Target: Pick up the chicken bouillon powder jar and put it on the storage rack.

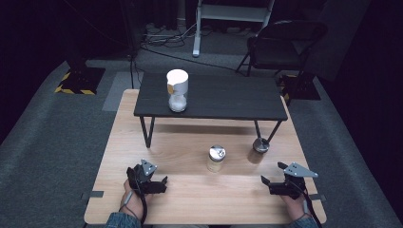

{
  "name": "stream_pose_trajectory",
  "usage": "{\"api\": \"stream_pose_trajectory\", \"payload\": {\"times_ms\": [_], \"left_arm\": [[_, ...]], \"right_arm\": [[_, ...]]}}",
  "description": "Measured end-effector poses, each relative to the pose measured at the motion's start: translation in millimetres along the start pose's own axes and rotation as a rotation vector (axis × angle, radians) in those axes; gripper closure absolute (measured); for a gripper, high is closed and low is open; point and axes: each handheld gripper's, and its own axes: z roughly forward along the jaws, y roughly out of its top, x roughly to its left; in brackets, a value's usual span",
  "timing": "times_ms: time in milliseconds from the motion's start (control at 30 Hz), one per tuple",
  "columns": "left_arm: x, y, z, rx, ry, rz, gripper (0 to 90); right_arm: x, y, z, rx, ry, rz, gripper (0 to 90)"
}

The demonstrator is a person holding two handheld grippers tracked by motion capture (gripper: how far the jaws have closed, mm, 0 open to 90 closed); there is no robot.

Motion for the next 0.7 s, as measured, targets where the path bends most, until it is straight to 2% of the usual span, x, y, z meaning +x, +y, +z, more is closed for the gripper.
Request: {"api": "stream_pose_trajectory", "payload": {"times_ms": [200, 333, 700], "left_arm": [[3.4, -0.3, 0.4, 0.001, -0.014, -0.008, 0.5], [15.2, 2.9, 2.4, 0.021, -0.067, -0.025, 0.5], [16.3, 2.2, 2.0, 0.019, -0.067, -0.019, 0.2]], "right_arm": [[7.3, -4.5, -10.3, -0.090, -0.011, -0.029, 5.1], [10.0, -5.0, -16.0, -0.125, -0.013, -0.031, 5.0], [8.1, -2.8, -24.6, -0.171, -0.007, -0.002, 5.1]]}}
